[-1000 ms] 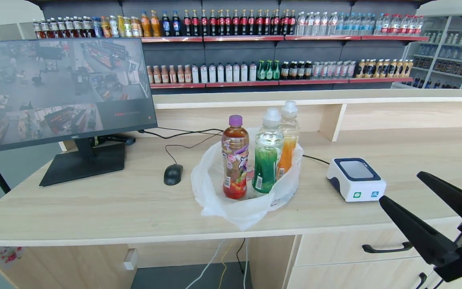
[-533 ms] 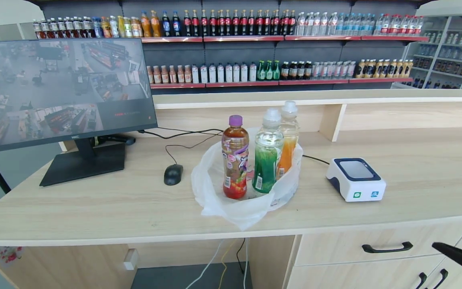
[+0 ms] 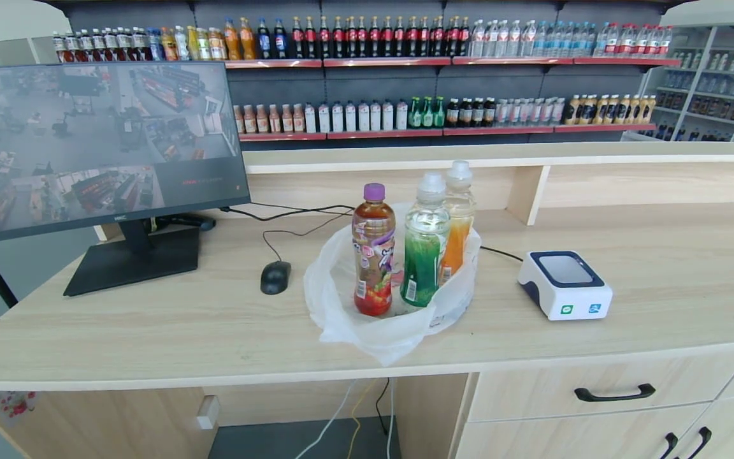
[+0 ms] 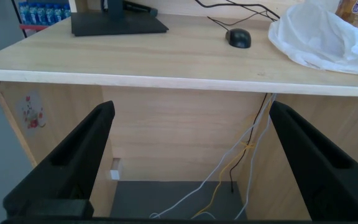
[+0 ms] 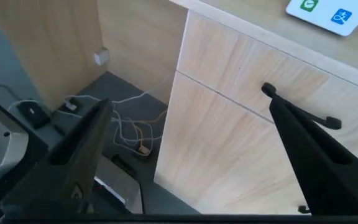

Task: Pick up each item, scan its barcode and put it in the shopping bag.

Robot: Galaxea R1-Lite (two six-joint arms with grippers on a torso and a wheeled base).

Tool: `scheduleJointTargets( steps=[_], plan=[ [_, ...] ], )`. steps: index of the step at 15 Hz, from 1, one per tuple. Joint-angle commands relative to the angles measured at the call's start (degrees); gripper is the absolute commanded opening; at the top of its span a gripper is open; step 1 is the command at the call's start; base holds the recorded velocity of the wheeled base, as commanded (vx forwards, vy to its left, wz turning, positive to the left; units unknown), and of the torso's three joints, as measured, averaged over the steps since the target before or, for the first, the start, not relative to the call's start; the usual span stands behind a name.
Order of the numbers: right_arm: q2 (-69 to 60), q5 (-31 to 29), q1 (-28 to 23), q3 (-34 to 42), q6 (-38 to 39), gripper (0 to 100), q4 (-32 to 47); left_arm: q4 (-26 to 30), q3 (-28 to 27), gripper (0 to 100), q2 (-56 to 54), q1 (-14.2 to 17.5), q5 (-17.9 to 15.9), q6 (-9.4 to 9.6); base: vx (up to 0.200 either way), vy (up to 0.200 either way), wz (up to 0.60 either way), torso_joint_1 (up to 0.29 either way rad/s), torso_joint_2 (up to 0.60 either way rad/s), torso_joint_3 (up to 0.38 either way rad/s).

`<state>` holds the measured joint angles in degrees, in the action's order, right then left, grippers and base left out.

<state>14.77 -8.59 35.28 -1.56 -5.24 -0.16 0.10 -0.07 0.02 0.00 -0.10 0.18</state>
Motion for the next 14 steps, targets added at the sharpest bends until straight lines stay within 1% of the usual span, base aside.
scheduleJointTargets(
  steps=[1,2,3,5,6,9,10,12,13,14],
  plan=[
    [0.9,0.0,-6.9,0.1,0.9,100,0.5,0.0,0.0,100,0.0,0.0,0.0,-0.01,0.000,0.000,0.00,0.000,0.00,0.000],
    [1.0,0.0,-7.7,0.1,0.9,100,0.5,0.0,0.0,100,0.0,0.0,0.0,-0.01,0.000,0.000,0.00,0.000,0.00,0.000],
    [1.0,0.0,-12.0,0.1,0.7,100,0.6,0.0,0.0,100,0.0,0.0,0.0,-0.01,0.000,0.000,0.00,0.000,0.00,0.000],
    [0.3,0.1,-24.8,0.1,0.7,100,0.6,0.0,0.0,100,0.0,0.0,0.0,-0.01,0.000,0.000,0.00,0.000,0.00,0.000],
    [-1.4,0.3,-28.0,0.1,0.5,100,0.6,0.0,0.0,100,0.0,0.0,0.0,-0.01,0.000,0.000,0.00,0.000,0.00,0.000],
    [-9.5,0.1,-30.2,0.2,1.2,100,0.2,0.0,0.0,100,0.0,0.0,0.0,-0.18,0.000,0.000,0.00,0.000,0.00,0.000],
    [-9.4,-0.3,-30.2,0.2,2.3,100,0.2,0.0,0.1,100,0.0,0.0,0.0,-0.09,0.000,0.000,0.00,0.000,0.00,0.000],
    [-9.2,-0.3,-30.9,0.1,1.8,100,0.3,0.0,0.0,100,0.0,0.0,0.0,-0.09,0.000,0.000,0.00,0.000,0.00,0.000],
    [-9.1,-0.3,-33.3,0.1,1.2,100,0.4,0.0,0.1,100,0.0,0.0,0.0,-0.09,0.000,0.000,0.00,0.000,0.00,0.000],
    [-9.5,-0.2,-36.7,0.1,1.1,100,0.5,0.0,0.0,100,0.0,0.0,0.0,-0.09,0.000,0.000,0.00,0.000,0.00,0.000]
  ],
)
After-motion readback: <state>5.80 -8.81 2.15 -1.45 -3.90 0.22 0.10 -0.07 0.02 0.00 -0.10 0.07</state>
